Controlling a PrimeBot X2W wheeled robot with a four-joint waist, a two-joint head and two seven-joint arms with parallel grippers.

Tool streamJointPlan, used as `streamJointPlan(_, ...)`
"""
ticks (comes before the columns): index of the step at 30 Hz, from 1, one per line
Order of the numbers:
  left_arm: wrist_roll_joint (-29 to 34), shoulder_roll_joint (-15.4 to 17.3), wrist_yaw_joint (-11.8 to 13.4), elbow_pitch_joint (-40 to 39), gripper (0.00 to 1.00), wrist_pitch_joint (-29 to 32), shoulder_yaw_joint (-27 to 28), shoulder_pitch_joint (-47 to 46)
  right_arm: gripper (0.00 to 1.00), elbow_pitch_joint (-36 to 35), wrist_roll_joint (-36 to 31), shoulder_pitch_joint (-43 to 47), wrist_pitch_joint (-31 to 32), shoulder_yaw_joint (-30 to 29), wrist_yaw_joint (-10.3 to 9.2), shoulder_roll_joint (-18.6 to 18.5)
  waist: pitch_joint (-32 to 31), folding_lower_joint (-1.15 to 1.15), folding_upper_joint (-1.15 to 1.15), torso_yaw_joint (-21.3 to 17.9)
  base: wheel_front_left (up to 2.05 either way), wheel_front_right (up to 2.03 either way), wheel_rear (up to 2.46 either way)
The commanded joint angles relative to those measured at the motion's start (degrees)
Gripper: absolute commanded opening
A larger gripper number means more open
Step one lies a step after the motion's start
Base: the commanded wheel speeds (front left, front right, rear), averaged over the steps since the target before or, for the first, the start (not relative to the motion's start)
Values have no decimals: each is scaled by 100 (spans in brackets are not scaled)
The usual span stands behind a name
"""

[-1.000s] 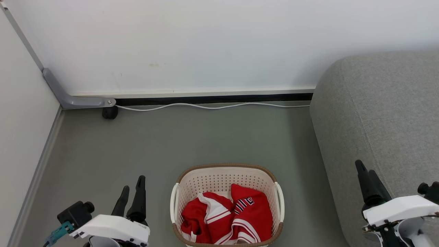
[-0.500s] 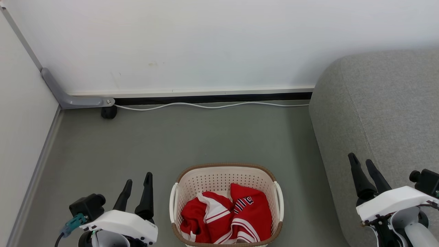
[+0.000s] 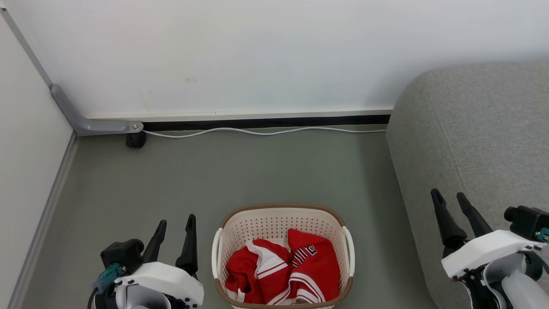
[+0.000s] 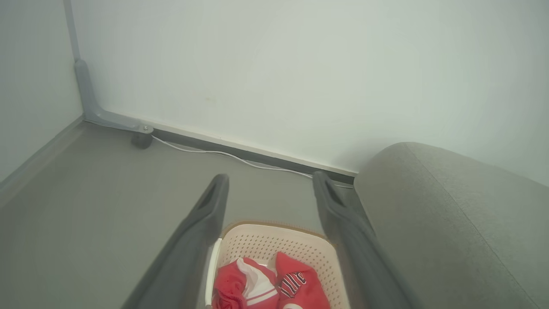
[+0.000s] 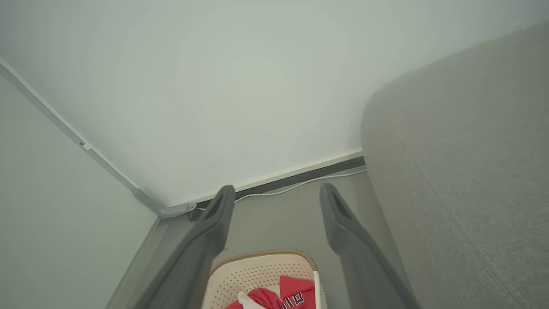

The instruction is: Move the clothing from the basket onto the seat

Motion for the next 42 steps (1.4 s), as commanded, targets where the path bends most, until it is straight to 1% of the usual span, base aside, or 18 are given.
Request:
streamJointPlan(1,193,83,69,-114,100,-89,110,-328,100,-116,-182,-265,-118,113,36,-153,1,0,0,-5,0,0,0)
streamJointPlan(9,532,97,182,-128,100,-207,83,-341,100,-96,-594,-322,-236,164,39,-230,8,0,0,-16,0,0,0)
streamJointPlan(16,973,110,290,-130,100,-325,52,-337,100,-18,-999,-346,-353,148,41,-276,0,0,0,-12,0,0,0)
streamJointPlan(30,1717,137,594,-75,100,-560,82,-317,100,183,-1897,-399,-588,-120,47,-250,-11,0,0,-18,0,0,0)
streamJointPlan(32,1737,140,634,-58,100,-583,96,-317,100,207,-1984,-398,-612,-156,47,-239,-6,0,0,-22,0,0,0)
streamJointPlan(42,1604,140,694,-51,100,-583,103,-290,100,247,-2008,-368,-612,-323,47,-172,1,0,0,-28,0,0,0)
